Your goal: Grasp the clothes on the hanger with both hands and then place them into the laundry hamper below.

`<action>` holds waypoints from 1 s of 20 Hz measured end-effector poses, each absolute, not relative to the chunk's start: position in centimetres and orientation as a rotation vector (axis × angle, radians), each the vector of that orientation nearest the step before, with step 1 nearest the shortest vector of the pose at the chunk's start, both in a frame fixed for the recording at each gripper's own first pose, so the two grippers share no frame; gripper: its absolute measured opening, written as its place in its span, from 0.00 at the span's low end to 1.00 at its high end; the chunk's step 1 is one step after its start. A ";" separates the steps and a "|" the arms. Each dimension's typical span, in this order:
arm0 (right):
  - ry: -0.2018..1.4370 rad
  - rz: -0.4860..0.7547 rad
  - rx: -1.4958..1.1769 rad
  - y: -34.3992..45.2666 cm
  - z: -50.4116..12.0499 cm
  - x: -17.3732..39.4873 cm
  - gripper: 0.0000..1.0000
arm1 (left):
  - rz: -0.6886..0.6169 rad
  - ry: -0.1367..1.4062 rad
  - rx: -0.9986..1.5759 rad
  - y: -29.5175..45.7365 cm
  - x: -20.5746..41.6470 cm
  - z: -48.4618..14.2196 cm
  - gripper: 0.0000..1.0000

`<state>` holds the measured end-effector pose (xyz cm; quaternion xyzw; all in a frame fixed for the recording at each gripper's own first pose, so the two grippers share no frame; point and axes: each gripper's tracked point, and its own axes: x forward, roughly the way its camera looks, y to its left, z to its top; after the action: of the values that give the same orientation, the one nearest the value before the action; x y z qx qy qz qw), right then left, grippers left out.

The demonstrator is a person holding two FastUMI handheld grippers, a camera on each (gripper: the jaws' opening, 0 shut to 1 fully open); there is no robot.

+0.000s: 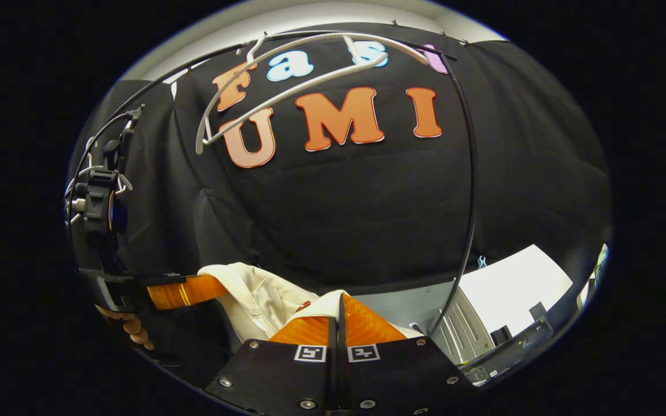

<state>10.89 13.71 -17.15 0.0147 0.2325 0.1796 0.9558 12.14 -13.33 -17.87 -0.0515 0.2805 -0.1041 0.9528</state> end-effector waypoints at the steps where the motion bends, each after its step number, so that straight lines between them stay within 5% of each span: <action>1: 0.489 0.360 0.032 13.8 -17.9 11.0 0.00 | -0.214 0.589 -0.108 -13.5 11.9 -18.7 0.06; 20: 0.869 0.265 0.066 12.3 -32.7 10.5 0.04 | -0.142 1.055 -0.113 -13.6 8.2 -32.3 0.08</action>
<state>10.50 12.27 -32.73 0.0317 0.4196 0.1279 0.8981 8.17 -13.57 -32.29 -0.0539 0.5025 -0.0679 0.8602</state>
